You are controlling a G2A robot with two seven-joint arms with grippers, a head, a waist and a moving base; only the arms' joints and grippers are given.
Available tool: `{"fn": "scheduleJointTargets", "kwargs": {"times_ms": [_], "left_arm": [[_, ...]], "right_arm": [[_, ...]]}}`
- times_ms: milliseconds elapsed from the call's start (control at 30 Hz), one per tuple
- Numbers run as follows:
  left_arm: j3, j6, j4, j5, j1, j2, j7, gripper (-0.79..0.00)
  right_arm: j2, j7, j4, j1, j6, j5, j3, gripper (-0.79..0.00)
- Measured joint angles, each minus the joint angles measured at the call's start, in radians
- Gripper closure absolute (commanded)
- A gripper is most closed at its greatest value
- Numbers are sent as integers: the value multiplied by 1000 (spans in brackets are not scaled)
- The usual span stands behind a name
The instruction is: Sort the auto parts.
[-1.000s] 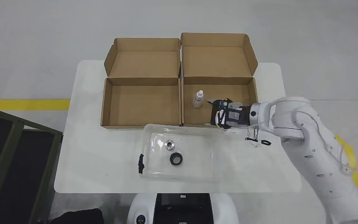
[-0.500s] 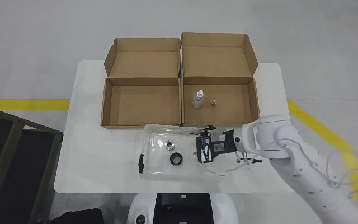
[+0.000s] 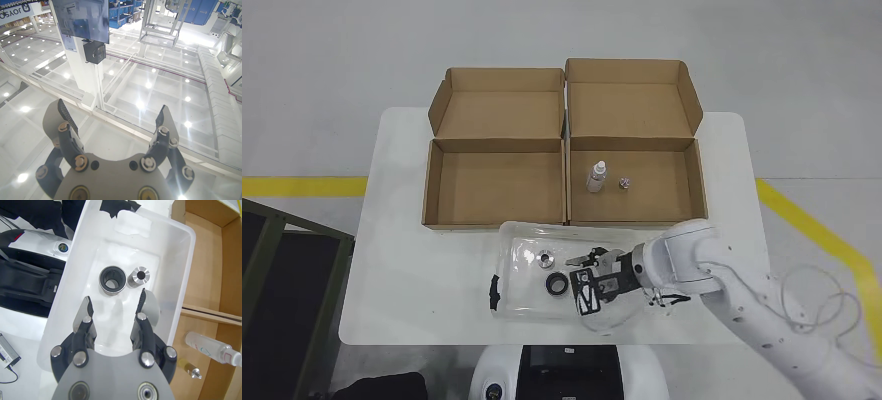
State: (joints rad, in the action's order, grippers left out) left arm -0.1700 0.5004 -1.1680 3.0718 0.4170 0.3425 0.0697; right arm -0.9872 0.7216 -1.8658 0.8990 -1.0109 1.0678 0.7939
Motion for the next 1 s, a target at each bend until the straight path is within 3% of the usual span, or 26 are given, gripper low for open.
{"fn": "scheduleJointTargets", "kwargs": {"times_ms": [333,433,767,1000], "left_arm": [[0,0,0,0,0,0,0,-785],[0,0,0,0,0,0,0,-785],[0,0,0,0,0,0,0,-785],[0,0,0,0,0,0,0,-785]], "right_arm": [[-31,-39,94,-56,15,70,-90,-471],[-42,-60,114,-72,15,80,-113,-511],[-77,-136,189,-112,32,128,-179,-397],[-96,-165,222,-130,26,149,-214,-440]]}}
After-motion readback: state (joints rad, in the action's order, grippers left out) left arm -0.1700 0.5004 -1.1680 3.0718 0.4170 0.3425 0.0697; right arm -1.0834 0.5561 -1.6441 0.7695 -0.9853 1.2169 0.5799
